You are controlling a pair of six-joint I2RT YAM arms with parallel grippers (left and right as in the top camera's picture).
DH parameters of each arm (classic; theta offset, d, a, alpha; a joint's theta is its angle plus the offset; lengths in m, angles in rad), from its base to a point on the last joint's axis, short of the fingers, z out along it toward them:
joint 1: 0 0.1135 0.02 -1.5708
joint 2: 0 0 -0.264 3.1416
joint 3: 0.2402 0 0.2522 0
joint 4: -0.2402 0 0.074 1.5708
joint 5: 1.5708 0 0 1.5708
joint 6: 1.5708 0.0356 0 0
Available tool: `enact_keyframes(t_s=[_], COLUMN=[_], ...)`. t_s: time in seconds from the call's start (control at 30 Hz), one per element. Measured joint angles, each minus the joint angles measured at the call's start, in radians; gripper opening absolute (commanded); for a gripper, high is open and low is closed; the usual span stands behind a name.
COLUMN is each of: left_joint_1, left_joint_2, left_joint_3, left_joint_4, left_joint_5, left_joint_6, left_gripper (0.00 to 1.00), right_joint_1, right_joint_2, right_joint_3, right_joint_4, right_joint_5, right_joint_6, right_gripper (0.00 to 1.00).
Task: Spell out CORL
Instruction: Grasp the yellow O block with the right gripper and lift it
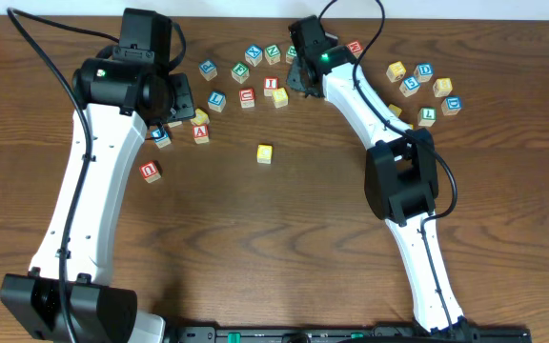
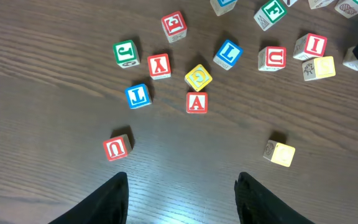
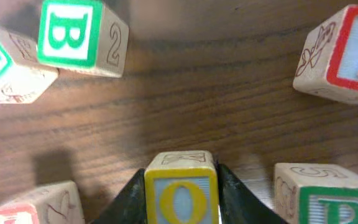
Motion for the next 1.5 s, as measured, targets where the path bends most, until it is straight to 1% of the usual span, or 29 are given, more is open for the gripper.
enact_keyframes(t_s=[0.07, 0.13, 0.27, 0.33, 0.5, 0.6, 0.67, 0.8, 1.07, 1.27, 1.5], left_joint_1=[0.000, 0.000, 0.000, 0.000, 0.000, 0.000, 0.000, 0.000, 0.000, 0.000, 0.000], left_joint_2=[0.000, 0.000, 0.000, 0.000, 0.000, 0.000, 0.000, 0.000, 0.000, 0.000, 0.000], left_joint_3=[0.000, 0.000, 0.000, 0.000, 0.000, 0.000, 0.000, 0.000, 0.000, 0.000, 0.000], left_joint_4=[0.000, 0.000, 0.000, 0.000, 0.000, 0.000, 0.000, 0.000, 0.001, 0.003, 0.014], left_joint_5=[0.000, 0.000, 0.000, 0.000, 0.000, 0.000, 0.000, 0.000, 0.000, 0.000, 0.000], left_joint_6=[0.000, 0.000, 0.000, 0.000, 0.000, 0.000, 0.000, 0.000, 0.000, 0.000, 0.000], left_gripper=[0.54, 0.54, 0.55, 0.54, 0.54, 0.54, 0.54, 0.54, 0.54, 0.55, 0.55], right_joint_1=[0.000, 0.000, 0.000, 0.000, 0.000, 0.000, 0.000, 0.000, 0.000, 0.000, 0.000], right_joint_2=[0.000, 0.000, 0.000, 0.000, 0.000, 0.000, 0.000, 0.000, 0.000, 0.000, 0.000], right_joint_3=[0.000, 0.000, 0.000, 0.000, 0.000, 0.000, 0.000, 0.000, -0.004, -0.042, -0.043], right_joint_4=[-0.014, -0.021, -0.029, -0.028, -0.033, -0.032, -0.032, -0.032, -0.030, -0.020, -0.008], right_joint_5=[0.003, 0.003, 0.004, 0.004, 0.003, 0.003, 0.003, 0.003, 0.003, 0.003, 0.003], right_joint_6=[-0.050, -0.091, -0.184, -0.225, -0.294, -0.313, -0.319, -0.319, -0.314, -0.313, -0.313], right_gripper=[0.28, 0.31, 0.45, 0.50, 0.55, 0.54, 0.48, 0.41, 0.42, 0.42, 0.35])
